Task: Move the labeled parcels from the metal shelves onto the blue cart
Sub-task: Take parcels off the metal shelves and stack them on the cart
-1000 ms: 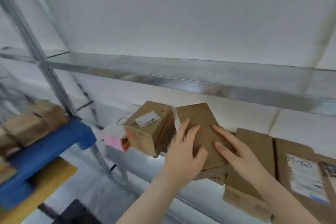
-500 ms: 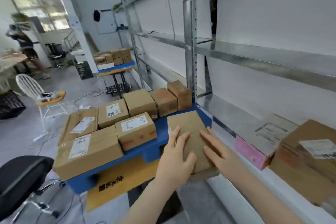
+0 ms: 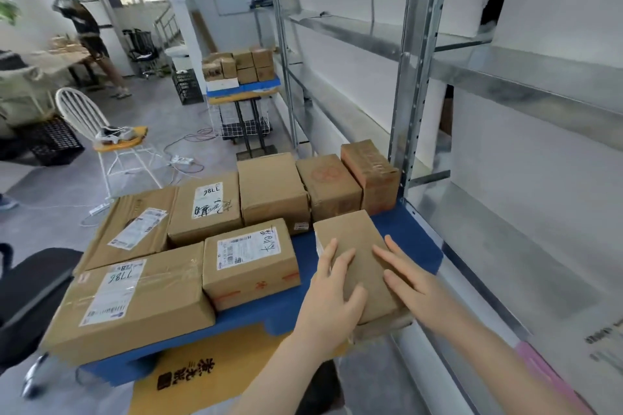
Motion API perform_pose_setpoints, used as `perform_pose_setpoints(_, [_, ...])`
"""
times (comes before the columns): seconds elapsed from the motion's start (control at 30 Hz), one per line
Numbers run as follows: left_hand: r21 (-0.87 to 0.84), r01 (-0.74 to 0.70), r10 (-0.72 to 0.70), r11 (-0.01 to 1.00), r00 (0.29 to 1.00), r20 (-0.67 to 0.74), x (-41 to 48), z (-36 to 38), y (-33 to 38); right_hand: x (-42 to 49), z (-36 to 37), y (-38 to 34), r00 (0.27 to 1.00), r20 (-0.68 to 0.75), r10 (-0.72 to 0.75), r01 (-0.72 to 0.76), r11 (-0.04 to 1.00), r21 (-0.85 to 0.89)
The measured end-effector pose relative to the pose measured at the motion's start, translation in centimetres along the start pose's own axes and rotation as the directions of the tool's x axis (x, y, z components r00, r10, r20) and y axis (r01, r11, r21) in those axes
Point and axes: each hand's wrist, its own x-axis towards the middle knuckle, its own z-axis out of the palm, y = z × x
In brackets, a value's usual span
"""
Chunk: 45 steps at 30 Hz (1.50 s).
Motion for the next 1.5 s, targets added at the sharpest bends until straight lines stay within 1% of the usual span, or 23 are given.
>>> perform_pose_setpoints(0.17, [-0.015,0.166,-0.166,0.986,0.986,-0.017,4.9,2.7,-2.5,6.4,-0.2,4.5,0.988,0.151,0.017,-0.023,0.999,0.039])
perform_pose_setpoints(0.3, [-0.032,0.260,-0.260,0.965,0.965,-0.020,7.0,4.3,-3.8,10.2,0.3,7.4,0.963,0.265,0.038,-0.055,0.997,0.054])
perform_pose_setpoints(0.43, [0.018,0.286,-0.286,0.958,0.958,0.013,7.0,5.5,-4.0,12.1,-0.1,8.9,0.937,0.348,0.026,-0.041,0.999,0.035])
perform_pose_setpoints(0.5, [0.075,0.295,-0.295,0.953,0.956,-0.011,7.1,4.6,-3.9,12.8,-0.5,9.1,0.918,0.397,0.008,-0.010,1.000,0.004])
perform_pose_setpoints(0.6, [0.228,0.243,-0.216,0.943,0.967,-0.137,8.4,1.0,-4.8,14.1,-1.2,9.1,0.875,0.484,0.000,0.014,1.000,-0.026])
perform_pose_setpoints(0.63, [0.289,0.217,-0.177,0.932,0.972,-0.156,8.9,-0.4,-5.3,14.6,-1.3,9.0,0.858,0.514,-0.001,0.021,0.999,-0.032])
perform_pose_setpoints(0.67, [0.365,0.181,-0.133,0.913,0.979,-0.152,9.4,-1.8,-5.7,15.2,-1.5,9.0,0.840,0.542,-0.002,0.034,0.998,-0.049])
perform_pose_setpoints(0.73, [0.535,0.063,-0.001,0.843,0.993,-0.116,10.0,-3.4,-6.4,16.7,-1.8,8.6,0.814,0.581,0.001,0.078,0.991,-0.111])
perform_pose_setpoints(0.77, [0.589,0.013,0.063,0.808,0.992,-0.108,10.1,-3.6,-6.6,17.5,-2.1,8.2,0.804,0.595,0.006,0.097,0.985,-0.141])
perform_pose_setpoints(0.8, [0.626,-0.007,0.096,0.780,0.990,-0.107,10.2,-3.6,-6.8,18.3,-2.3,7.7,0.796,0.605,0.015,0.111,0.979,-0.171])
perform_pose_setpoints(0.83, [0.657,0.004,0.089,0.754,0.990,-0.108,10.0,-3.4,-7.0,18.7,-2.5,7.1,0.796,0.605,0.030,0.117,0.972,-0.203])
perform_pose_setpoints(0.87, [0.677,0.039,0.041,0.735,0.994,-0.101,9.8,-3.3,-7.2,18.9,-2.6,6.7,0.808,0.587,0.049,0.121,0.962,-0.245])
perform_pose_setpoints(0.9, [0.686,0.081,-0.020,0.723,0.995,-0.097,9.6,-3.2,-7.7,18.7,-2.6,6.5,0.840,0.538,0.066,0.120,0.945,-0.305])
perform_pose_setpoints(0.93, [0.685,0.121,-0.083,0.719,0.993,-0.089,9.3,-3.1,-8.2,18.0,-2.3,6.5,0.892,0.445,0.081,0.108,0.917,-0.384])
perform_pose_setpoints(0.97, [0.686,0.145,-0.123,0.713,0.989,-0.082,8.9,-3.0,-8.8,16.8,-1.7,6.6,0.947,0.309,0.092,0.070,0.876,-0.477])
perform_pose_setpoints(1.0, [0.696,0.149,-0.139,0.703,0.988,-0.072,8.5,-2.9,-9.2,15.4,-0.7,6.7,0.980,0.161,0.120,-0.014,0.839,-0.545])
perform_pose_setpoints(1.03, [0.707,0.141,-0.143,0.693,0.988,-0.056,8.2,-3.0,-9.4,13.9,0.5,6.6,0.981,0.049,0.189,-0.131,0.822,-0.554])
perform_pose_setpoints(1.07, [0.713,0.127,-0.139,0.690,0.989,-0.043,8.0,-3.0,-9.4,12.6,1.8,6.4,0.960,-0.001,0.279,-0.241,0.828,-0.505])
perform_pose_setpoints(1.1, [0.715,0.114,-0.124,0.690,0.992,-0.038,7.8,-3.0,-9.5,11.6,3.0,6.4,0.936,0.003,0.352,-0.314,0.840,-0.443])
perform_pose_setpoints(1.13, [0.721,0.105,-0.110,0.685,0.993,-0.040,7.7,-3.1,-9.5,11.1,3.9,6.4,0.928,0.028,0.372,-0.328,0.850,-0.412])
perform_pose_setpoints(1.27, [0.732,0.089,-0.081,0.676,0.996,-0.046,7.6,-3.4,-9.8,13.3,3.1,6.8,0.966,0.099,0.238,-0.187,0.913,-0.361])
perform_pose_setpoints(1.4, [0.724,0.060,-0.042,0.687,0.998,-0.043,7.3,-3.6,-10.2,16.7,0.4,7.9,0.968,0.226,0.113,-0.028,0.937,-0.350])
perform_pose_setpoints(1.5, [0.708,0.022,0.005,0.706,0.999,-0.037,7.0,-3.9,-10.4,17.8,-0.3,8.4,0.961,0.271,0.048,0.040,0.950,-0.310])
